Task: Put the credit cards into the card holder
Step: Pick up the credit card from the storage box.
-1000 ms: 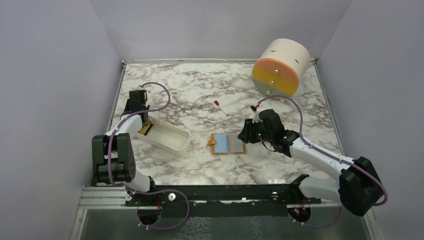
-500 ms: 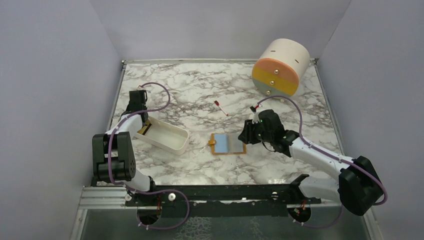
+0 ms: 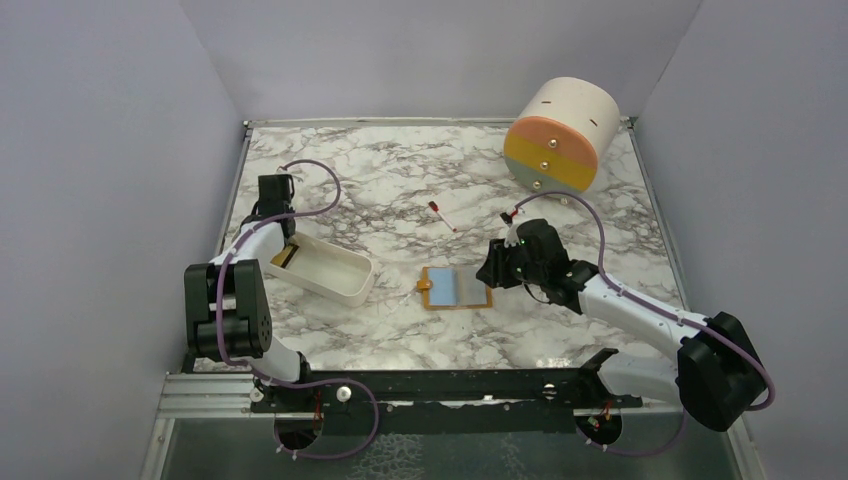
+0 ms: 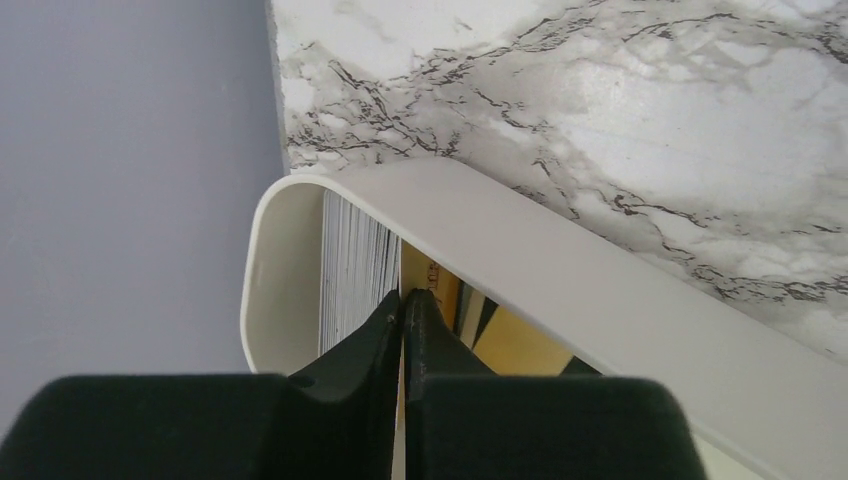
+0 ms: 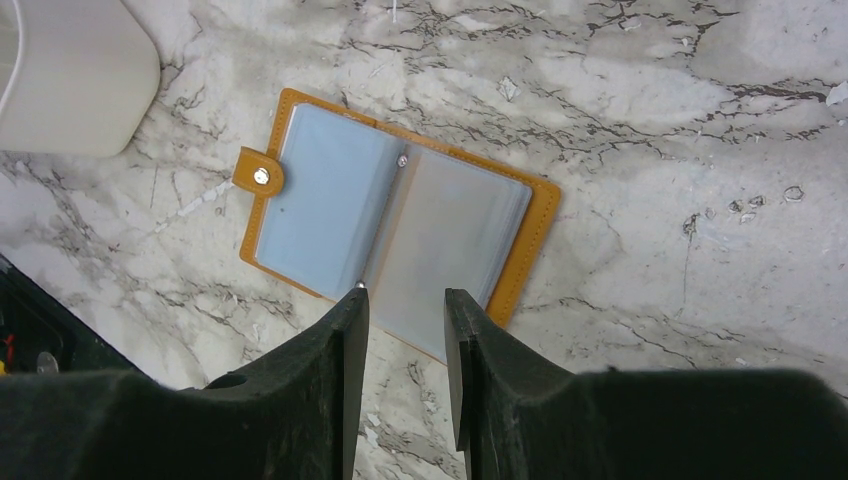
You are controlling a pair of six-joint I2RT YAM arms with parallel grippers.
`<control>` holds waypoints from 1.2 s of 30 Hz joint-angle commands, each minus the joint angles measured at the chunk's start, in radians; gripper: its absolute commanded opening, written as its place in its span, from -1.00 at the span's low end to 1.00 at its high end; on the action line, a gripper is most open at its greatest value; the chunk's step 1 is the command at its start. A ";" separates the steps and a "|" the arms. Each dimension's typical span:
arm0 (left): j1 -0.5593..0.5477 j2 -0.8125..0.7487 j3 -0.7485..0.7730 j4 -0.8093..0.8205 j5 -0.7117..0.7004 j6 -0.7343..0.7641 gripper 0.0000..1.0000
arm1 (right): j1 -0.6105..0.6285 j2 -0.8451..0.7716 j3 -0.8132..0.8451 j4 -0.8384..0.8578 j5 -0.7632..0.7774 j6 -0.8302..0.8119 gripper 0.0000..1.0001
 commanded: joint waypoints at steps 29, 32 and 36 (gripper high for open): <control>-0.002 -0.358 0.215 -0.329 0.696 -0.604 -1.00 | 0.003 0.011 -0.003 -0.022 0.042 0.050 -0.32; -0.001 -0.352 0.211 -0.328 0.844 -0.666 -1.00 | 0.004 0.032 0.013 -0.029 0.038 0.058 -0.34; -0.006 -0.357 0.179 -0.286 1.038 -0.742 -1.00 | 0.003 0.000 0.042 -0.033 -0.030 0.072 -0.35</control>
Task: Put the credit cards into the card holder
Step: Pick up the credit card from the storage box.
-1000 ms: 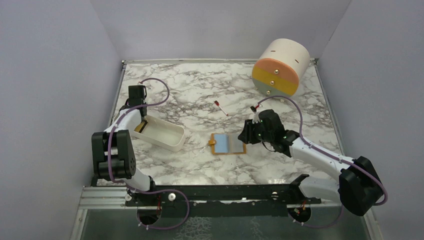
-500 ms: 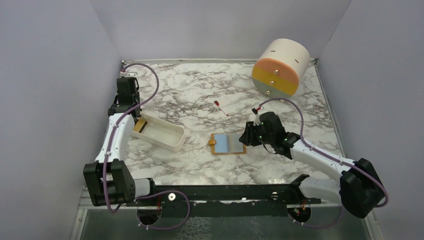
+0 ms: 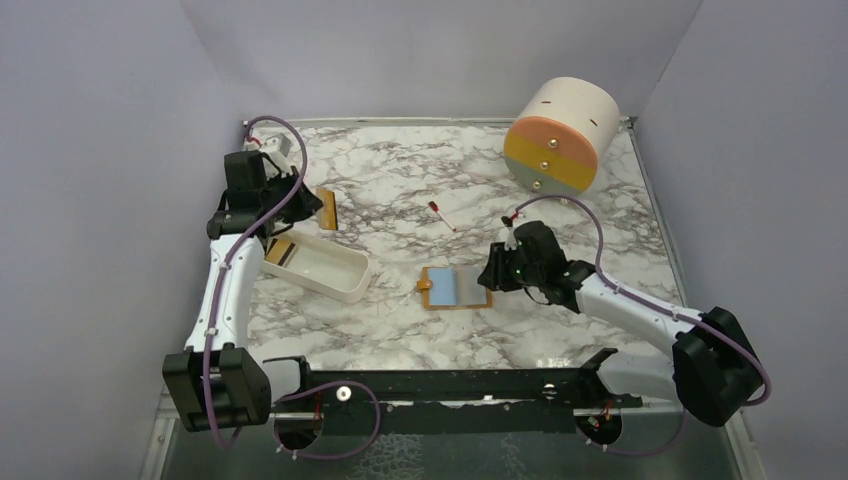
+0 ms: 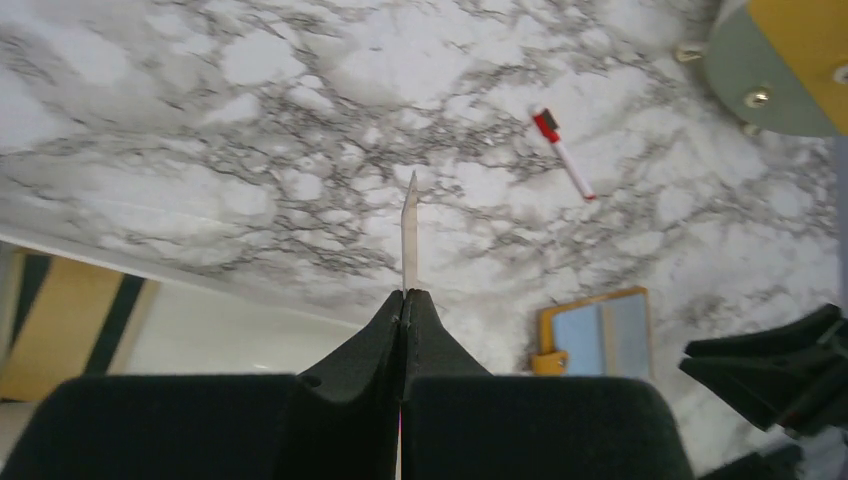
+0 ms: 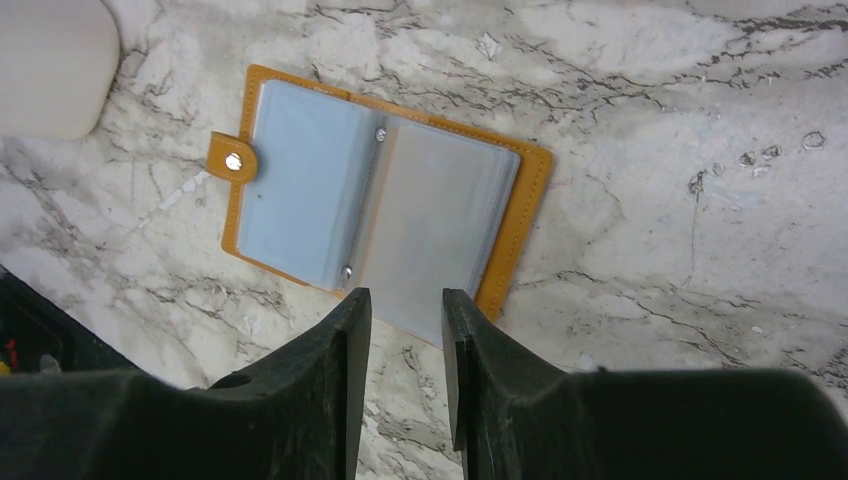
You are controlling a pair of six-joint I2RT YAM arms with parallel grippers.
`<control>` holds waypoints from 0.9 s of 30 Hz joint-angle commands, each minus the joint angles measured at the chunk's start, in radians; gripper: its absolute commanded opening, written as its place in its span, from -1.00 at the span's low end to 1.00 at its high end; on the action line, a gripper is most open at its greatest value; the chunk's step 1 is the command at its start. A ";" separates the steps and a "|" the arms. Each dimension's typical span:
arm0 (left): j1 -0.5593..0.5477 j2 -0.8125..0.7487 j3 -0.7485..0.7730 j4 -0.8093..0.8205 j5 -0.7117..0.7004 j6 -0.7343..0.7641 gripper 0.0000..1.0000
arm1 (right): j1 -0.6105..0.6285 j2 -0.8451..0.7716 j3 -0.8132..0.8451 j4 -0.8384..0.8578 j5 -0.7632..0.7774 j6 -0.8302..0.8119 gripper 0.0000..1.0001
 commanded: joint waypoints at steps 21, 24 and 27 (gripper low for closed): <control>-0.336 -0.146 -0.384 0.767 0.565 -0.795 -1.00 | 0.005 0.103 0.009 0.892 -0.533 0.624 0.19; -0.365 -0.147 -0.391 0.781 0.540 -0.806 -1.00 | 0.005 0.115 -0.003 0.952 -0.563 0.646 0.14; -0.387 -0.147 -0.391 0.788 0.525 -0.811 -1.00 | 0.004 0.122 -0.027 1.022 -0.585 0.680 0.03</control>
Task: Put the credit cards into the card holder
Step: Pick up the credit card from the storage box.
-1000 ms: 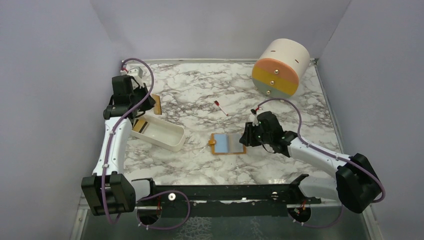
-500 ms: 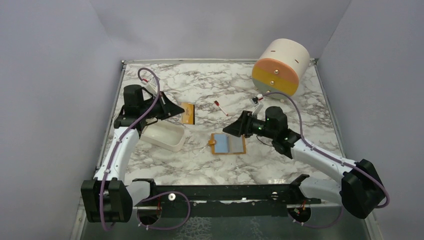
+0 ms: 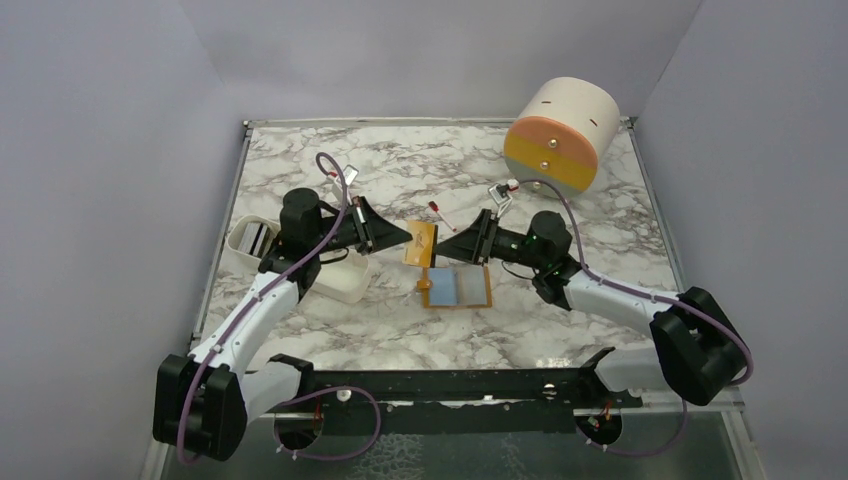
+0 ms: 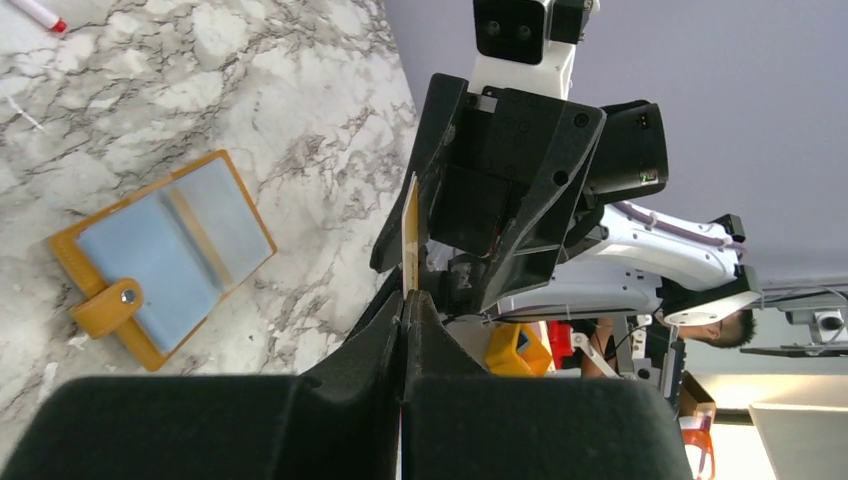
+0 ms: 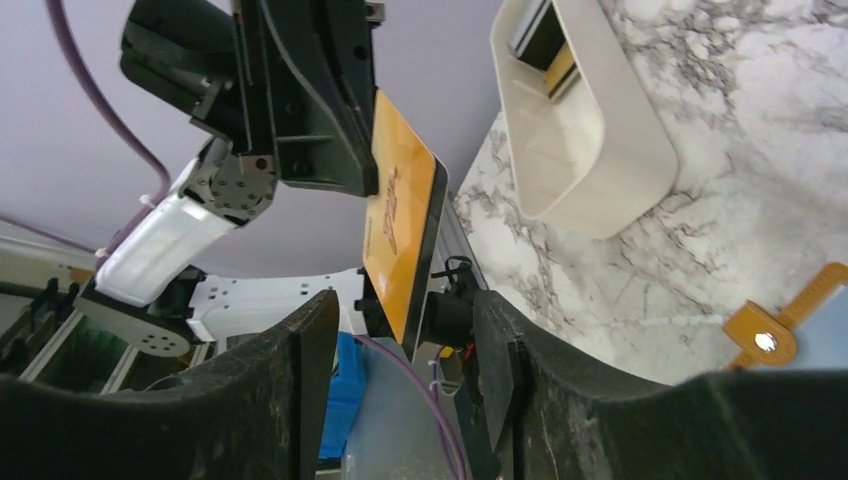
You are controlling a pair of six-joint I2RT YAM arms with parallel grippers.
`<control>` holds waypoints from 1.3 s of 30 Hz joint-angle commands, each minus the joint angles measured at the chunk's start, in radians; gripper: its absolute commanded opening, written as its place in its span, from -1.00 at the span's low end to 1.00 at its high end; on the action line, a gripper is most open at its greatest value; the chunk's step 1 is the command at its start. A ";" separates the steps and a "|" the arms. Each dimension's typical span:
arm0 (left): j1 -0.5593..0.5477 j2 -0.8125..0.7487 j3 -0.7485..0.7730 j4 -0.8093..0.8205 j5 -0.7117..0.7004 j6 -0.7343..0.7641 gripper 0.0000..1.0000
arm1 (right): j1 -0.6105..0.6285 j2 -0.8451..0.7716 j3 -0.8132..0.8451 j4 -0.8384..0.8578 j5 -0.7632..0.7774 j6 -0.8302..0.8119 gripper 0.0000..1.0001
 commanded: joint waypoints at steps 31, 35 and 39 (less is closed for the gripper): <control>-0.037 -0.001 -0.028 0.034 -0.064 0.033 -1.00 | -0.030 -0.252 -0.030 -0.525 0.200 -0.327 -0.98; -0.046 -0.013 -0.036 0.024 -0.119 0.040 -1.00 | -0.051 -0.282 0.022 -0.735 0.294 -0.462 -0.98; -0.079 0.015 -0.041 0.018 -0.182 0.039 -1.00 | -0.069 -0.236 0.068 -0.847 0.319 -0.532 -0.98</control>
